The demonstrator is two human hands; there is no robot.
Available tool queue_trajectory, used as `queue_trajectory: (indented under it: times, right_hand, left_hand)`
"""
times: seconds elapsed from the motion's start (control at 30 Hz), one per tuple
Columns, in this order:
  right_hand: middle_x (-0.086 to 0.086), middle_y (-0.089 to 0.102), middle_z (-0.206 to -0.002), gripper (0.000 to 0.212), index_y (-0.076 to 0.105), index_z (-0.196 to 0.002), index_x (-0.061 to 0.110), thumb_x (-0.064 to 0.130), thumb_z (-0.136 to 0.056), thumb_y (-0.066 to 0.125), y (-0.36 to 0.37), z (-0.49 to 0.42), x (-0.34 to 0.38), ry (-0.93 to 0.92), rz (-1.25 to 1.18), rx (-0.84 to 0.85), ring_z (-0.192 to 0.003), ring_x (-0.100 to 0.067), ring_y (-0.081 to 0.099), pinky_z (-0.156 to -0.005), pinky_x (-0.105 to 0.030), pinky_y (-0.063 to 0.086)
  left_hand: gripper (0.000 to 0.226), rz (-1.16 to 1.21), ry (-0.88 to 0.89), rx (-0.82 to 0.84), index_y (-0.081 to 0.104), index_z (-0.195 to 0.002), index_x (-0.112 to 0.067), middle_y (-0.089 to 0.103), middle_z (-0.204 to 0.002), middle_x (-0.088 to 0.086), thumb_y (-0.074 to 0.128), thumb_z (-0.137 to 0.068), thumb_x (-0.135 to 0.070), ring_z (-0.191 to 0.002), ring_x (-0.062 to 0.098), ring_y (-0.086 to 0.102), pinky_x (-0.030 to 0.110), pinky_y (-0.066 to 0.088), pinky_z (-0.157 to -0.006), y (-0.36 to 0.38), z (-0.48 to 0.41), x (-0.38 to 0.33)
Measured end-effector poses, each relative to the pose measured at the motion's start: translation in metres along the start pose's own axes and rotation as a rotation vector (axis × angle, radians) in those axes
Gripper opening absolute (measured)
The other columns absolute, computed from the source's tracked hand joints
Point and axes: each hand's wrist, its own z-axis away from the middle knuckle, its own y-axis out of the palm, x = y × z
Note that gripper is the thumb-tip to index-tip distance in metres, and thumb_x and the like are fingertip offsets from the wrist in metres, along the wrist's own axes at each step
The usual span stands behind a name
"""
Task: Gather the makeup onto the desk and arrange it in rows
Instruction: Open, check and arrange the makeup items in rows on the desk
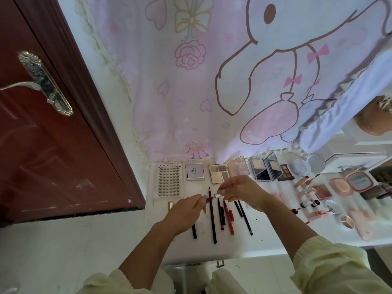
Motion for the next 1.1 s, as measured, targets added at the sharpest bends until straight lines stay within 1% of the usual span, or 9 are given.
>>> queue_trajectory:
  times: [0.07,0.13,0.3,0.47,0.6,0.8,0.9,1.0,1.1]
  right_hand:
    - [-0.012,0.069,-0.076,0.011,0.071,-0.092,-0.005,0.001,-0.082,0.072,-0.002,-0.001,0.000,-0.001,-0.014,-0.009,-0.066,-0.016,0.063,-0.067,-0.026,0.053]
    - [-0.012,0.070,-0.075,0.019,0.071,-0.093,-0.006,0.011,-0.084,0.073,-0.001,-0.002,0.000,-0.005,0.001,-0.027,-0.063,-0.015,0.064,-0.065,-0.024,0.054]
    - [-0.009,0.067,-0.067,0.032,0.067,-0.082,-0.003,0.028,-0.086,0.071,0.001,-0.001,0.000,0.001,0.042,-0.058,-0.055,-0.015,0.060,-0.056,-0.023,0.052]
    - [-0.009,0.064,-0.067,0.025,0.068,-0.086,-0.004,0.021,-0.086,0.071,0.000,-0.001,0.000,0.000,0.020,-0.064,-0.056,-0.015,0.059,-0.056,-0.022,0.051]
    - [-0.011,0.065,-0.071,0.024,0.070,-0.091,-0.005,0.018,-0.085,0.073,-0.001,0.000,-0.001,-0.007,0.005,-0.070,-0.060,-0.016,0.060,-0.060,-0.023,0.053]
    - [-0.015,0.069,-0.078,0.022,0.072,-0.094,-0.003,0.017,-0.084,0.074,0.001,0.002,-0.004,-0.032,-0.057,-0.079,-0.067,-0.019,0.065,-0.067,-0.026,0.056]
    - [-0.015,0.071,-0.084,0.024,0.073,-0.096,0.001,0.022,-0.086,0.071,0.002,0.002,-0.004,-0.054,-0.112,-0.099,-0.069,-0.018,0.064,-0.066,-0.024,0.054]
    - [-0.013,0.073,-0.088,0.024,0.073,-0.098,0.003,0.025,-0.088,0.068,0.004,-0.001,-0.006,-0.052,-0.145,-0.116,-0.074,-0.018,0.064,-0.072,-0.027,0.054]
    - [-0.014,0.073,-0.090,0.028,0.072,-0.099,0.003,0.028,-0.087,0.070,0.008,-0.007,-0.007,-0.035,-0.139,-0.129,-0.074,-0.017,0.065,-0.075,-0.029,0.053]
  left_hand:
    - [0.046,0.013,-0.001,-0.002,0.062,-0.090,-0.017,0.043,-0.061,-0.008,0.027,-0.103,-0.045,-0.056,0.007,0.040,0.026,0.032,-0.058,-0.001,0.000,0.001]
    - [0.046,0.028,-0.001,-0.004,0.062,-0.088,-0.018,0.043,-0.061,-0.008,0.027,-0.102,-0.046,-0.057,0.008,0.040,0.027,0.033,-0.059,-0.002,-0.001,0.002]
    - [0.045,0.037,-0.009,-0.004,0.061,-0.087,-0.022,0.046,-0.064,-0.006,0.027,-0.101,-0.049,-0.060,0.009,0.043,0.028,0.036,-0.062,0.000,-0.004,0.007]
    - [0.044,0.079,-0.004,-0.013,0.064,-0.091,-0.024,0.048,-0.066,-0.006,0.028,-0.102,-0.046,-0.062,0.009,0.044,0.027,0.037,-0.064,0.000,-0.002,0.007]
    - [0.047,0.243,-0.065,0.000,0.071,-0.096,-0.026,0.048,-0.064,-0.006,0.029,-0.102,-0.046,-0.061,0.009,0.045,0.023,0.037,-0.064,-0.001,0.000,0.006]
    - [0.043,0.512,-0.187,0.122,0.071,-0.107,-0.013,0.062,-0.067,0.001,0.034,-0.104,-0.035,-0.057,0.012,0.047,0.021,0.040,-0.060,-0.007,-0.002,0.002]
    - [0.037,0.624,-0.200,0.200,0.072,-0.102,-0.011,0.064,-0.074,0.007,0.041,-0.103,-0.031,-0.059,0.013,0.051,0.020,0.038,-0.055,-0.012,0.002,0.004]
    - [0.026,0.723,-0.151,0.264,0.072,-0.107,-0.016,0.070,-0.086,0.004,0.049,-0.100,-0.026,-0.070,0.014,0.062,0.029,0.048,-0.069,-0.013,0.006,0.009]
    - [0.025,0.757,-0.154,0.301,0.069,-0.114,-0.014,0.074,-0.101,0.004,0.054,-0.097,-0.024,-0.087,0.019,0.069,0.031,0.054,-0.084,-0.011,0.008,0.009]
